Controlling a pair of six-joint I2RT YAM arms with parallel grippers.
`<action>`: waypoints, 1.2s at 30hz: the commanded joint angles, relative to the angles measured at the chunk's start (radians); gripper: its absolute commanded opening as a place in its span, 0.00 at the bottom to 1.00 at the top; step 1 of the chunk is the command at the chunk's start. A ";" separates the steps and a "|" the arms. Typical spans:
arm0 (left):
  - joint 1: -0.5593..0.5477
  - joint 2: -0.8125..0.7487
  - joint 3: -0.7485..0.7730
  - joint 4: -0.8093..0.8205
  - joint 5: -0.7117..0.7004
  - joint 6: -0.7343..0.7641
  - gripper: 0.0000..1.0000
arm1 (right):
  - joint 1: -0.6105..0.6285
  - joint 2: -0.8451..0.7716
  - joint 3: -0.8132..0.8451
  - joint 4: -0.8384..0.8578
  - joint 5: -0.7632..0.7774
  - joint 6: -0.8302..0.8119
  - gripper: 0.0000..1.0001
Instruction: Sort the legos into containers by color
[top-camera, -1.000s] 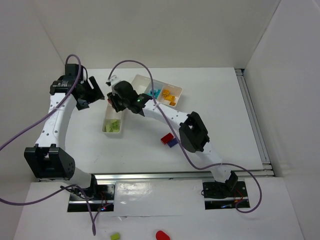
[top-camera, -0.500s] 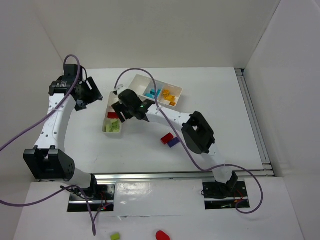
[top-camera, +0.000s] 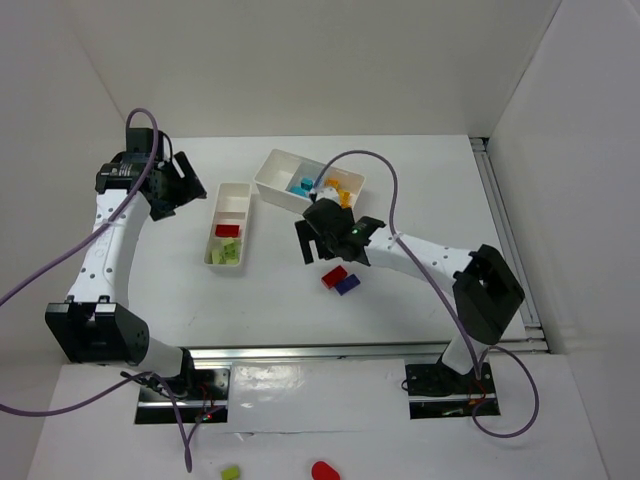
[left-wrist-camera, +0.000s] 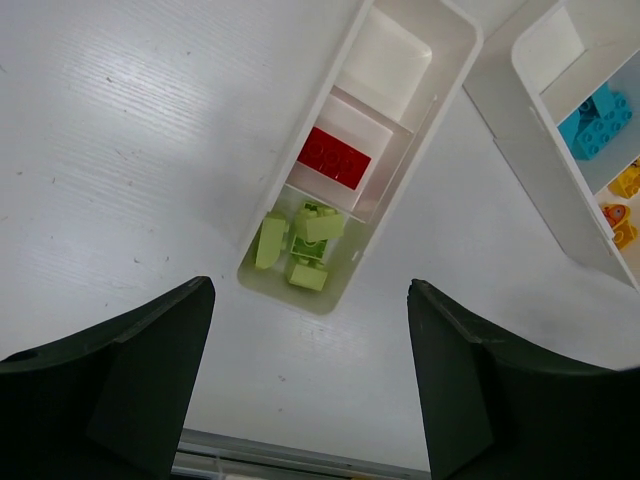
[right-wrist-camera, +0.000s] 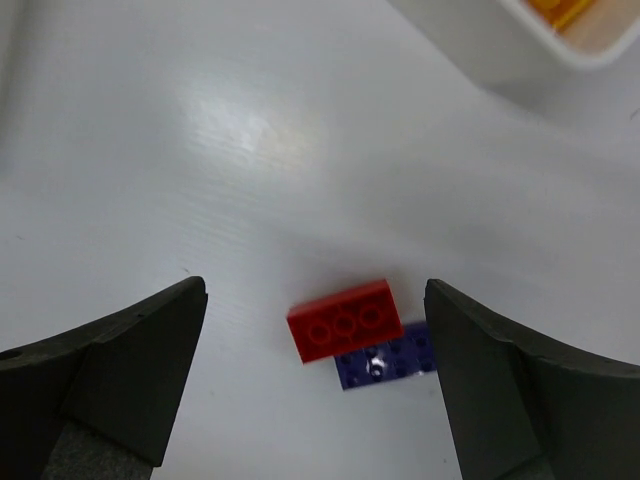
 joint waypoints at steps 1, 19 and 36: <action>-0.002 -0.019 0.014 0.024 0.033 -0.002 0.88 | 0.003 -0.021 -0.079 -0.093 -0.032 0.016 0.98; -0.002 -0.021 -0.014 0.044 0.053 -0.012 0.88 | 0.003 0.121 -0.134 -0.012 -0.119 -0.202 0.99; -0.002 -0.002 0.006 0.044 0.053 -0.022 0.88 | 0.003 0.155 0.115 -0.042 -0.136 -0.251 0.67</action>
